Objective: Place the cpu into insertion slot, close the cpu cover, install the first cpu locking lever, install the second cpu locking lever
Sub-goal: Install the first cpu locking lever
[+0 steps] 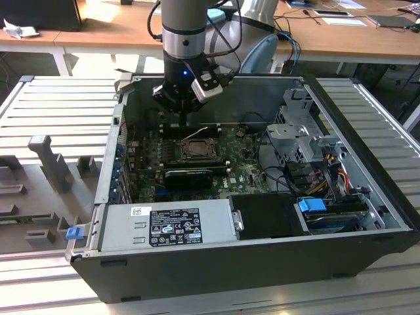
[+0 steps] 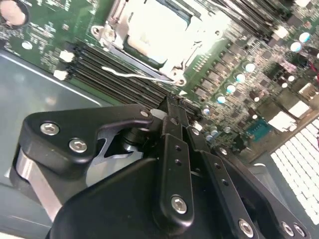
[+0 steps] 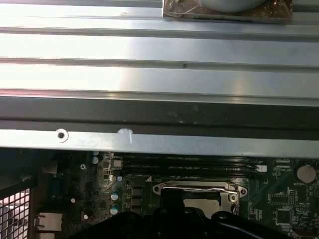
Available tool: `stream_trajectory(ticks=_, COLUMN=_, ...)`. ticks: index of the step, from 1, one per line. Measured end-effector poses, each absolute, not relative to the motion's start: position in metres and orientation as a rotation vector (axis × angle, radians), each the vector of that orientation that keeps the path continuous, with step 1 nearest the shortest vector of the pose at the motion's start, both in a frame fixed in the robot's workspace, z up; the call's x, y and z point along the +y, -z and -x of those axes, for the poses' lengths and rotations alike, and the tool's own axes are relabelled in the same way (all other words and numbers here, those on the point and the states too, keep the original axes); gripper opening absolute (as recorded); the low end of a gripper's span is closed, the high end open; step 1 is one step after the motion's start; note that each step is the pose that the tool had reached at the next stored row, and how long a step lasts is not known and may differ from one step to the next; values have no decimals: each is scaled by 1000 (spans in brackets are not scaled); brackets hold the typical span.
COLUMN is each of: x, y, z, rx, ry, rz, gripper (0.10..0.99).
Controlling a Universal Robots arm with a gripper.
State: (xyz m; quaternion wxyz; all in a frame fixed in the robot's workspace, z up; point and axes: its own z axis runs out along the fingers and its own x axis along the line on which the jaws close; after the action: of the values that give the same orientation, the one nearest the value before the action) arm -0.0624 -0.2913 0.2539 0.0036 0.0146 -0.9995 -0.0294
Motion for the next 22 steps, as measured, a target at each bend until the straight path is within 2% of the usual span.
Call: stream_trajectory(ticks=22, x=-291, y=-232, z=44, rx=-3155, ry=148, rz=-46, gripper=106)
